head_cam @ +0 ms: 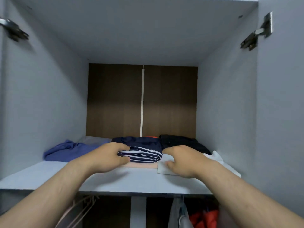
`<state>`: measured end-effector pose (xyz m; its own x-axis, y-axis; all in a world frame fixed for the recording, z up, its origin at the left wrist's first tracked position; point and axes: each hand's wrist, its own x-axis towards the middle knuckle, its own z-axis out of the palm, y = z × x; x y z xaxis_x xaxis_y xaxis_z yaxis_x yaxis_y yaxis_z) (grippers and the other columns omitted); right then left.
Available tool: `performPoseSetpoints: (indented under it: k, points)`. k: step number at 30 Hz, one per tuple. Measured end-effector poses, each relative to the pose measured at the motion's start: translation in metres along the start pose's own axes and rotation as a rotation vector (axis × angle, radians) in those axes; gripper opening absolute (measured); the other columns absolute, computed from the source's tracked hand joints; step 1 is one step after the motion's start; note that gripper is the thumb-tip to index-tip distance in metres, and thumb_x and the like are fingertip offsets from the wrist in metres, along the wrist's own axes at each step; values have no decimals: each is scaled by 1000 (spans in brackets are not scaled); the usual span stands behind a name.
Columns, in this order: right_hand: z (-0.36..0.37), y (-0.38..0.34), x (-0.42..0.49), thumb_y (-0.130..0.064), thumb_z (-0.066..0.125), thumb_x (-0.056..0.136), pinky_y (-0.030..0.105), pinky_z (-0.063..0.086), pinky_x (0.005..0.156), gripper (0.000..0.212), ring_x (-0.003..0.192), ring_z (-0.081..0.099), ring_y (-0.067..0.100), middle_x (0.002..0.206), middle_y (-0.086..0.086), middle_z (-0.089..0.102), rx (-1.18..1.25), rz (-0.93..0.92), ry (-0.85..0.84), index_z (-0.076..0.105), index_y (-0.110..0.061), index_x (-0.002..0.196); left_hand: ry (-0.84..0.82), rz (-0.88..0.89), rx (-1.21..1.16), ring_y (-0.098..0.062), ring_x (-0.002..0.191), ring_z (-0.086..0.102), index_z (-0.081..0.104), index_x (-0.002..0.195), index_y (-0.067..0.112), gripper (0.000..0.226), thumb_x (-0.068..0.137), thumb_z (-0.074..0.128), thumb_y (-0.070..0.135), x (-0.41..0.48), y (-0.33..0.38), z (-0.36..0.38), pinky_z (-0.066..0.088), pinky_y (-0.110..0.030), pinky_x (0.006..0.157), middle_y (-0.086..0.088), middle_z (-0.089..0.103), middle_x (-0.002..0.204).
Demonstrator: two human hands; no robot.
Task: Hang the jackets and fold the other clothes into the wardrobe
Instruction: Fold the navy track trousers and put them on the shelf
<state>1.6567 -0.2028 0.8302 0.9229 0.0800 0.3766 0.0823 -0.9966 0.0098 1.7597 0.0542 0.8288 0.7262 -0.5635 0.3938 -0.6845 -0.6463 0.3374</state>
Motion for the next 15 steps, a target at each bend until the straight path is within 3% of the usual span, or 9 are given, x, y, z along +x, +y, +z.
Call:
performPoseSetpoints:
  k: [2,5,13,15]
  points:
    - [0,0,-18,-36,47,91,39,50,85,27,110,56,24,117,-2,65,-21,-21,2,59,-26,113,27,-20,25,-2,123,51,60,126,36,34,92,61,38,-23,11,4,37,-11,94,18,56,134]
    - [0,-4,-46,-39,48,94,40,47,95,34,121,53,23,130,-3,60,-6,-53,-3,58,-25,123,56,-92,50,-2,129,44,53,137,34,48,91,61,42,-57,27,13,31,-17,103,18,48,144]
    - [19,-47,-80,-41,48,96,35,40,105,48,135,44,20,149,-5,48,200,-112,16,47,-32,143,44,-230,112,-7,134,41,50,140,34,49,92,58,44,-140,57,17,32,-27,111,13,45,148]
    - [25,-59,-90,-41,49,97,34,40,106,48,135,44,19,148,-7,48,241,-127,1,47,-31,143,50,-244,135,-8,127,47,52,139,30,49,93,59,41,-157,59,13,35,-27,108,10,50,145]
